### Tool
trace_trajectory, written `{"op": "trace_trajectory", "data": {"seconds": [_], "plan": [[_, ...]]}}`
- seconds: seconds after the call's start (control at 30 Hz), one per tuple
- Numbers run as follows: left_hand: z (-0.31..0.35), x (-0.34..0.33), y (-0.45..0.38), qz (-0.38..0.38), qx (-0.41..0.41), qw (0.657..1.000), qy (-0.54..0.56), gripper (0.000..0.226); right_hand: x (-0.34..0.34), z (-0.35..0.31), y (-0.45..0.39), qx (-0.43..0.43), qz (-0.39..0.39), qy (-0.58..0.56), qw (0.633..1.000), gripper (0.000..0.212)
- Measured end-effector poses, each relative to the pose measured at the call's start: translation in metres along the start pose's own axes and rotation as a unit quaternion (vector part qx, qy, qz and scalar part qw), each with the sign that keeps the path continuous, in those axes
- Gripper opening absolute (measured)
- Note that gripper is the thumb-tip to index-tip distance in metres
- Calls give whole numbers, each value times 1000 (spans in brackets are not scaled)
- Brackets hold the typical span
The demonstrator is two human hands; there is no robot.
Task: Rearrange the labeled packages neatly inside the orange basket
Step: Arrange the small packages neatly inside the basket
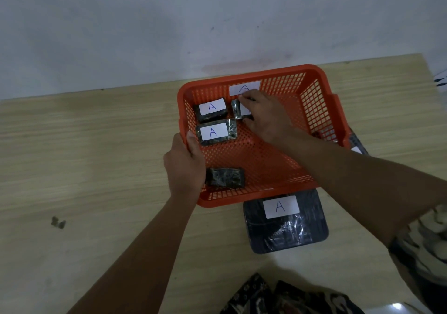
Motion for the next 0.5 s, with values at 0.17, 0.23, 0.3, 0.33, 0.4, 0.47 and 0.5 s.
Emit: {"op": "trace_trajectory", "data": {"seconds": [0.17,0.23,0.3,0.33,0.4,0.47,0.5], "plan": [[1,0,0,-1,3,1000,-3,37,4,-1,4,-7,10,18,1000,54],[2,0,0,-3,4,1000,3,37,14,-6,11,0,35,3,999,49],[2,0,1,-4,3,1000,4,36,22,-15,24,14,61,-50,997,40],[2,-1,1,-5,2,1000,3,35,23,-19,32,20,43,-90,995,36],[2,-1,1,-5,3,1000,0,35,16,-32,49,25,-88,-154,984,34],[1,0,1,-1,4,1000,-1,35,3,-45,65,34,-227,-170,958,39],[1,1,1,2,3,1000,-1,35,-2,-52,71,42,-264,-170,949,43]]}}
Point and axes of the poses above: each hand's wrist, its own y-axis away from the middle knuckle, its own x-axis out of the back of the hand, z = x × y, the point moved 5 cm from there along -y, towards the middle knuckle, and after that the axes turned 5 degrees about -x, right-handed, at the moved point
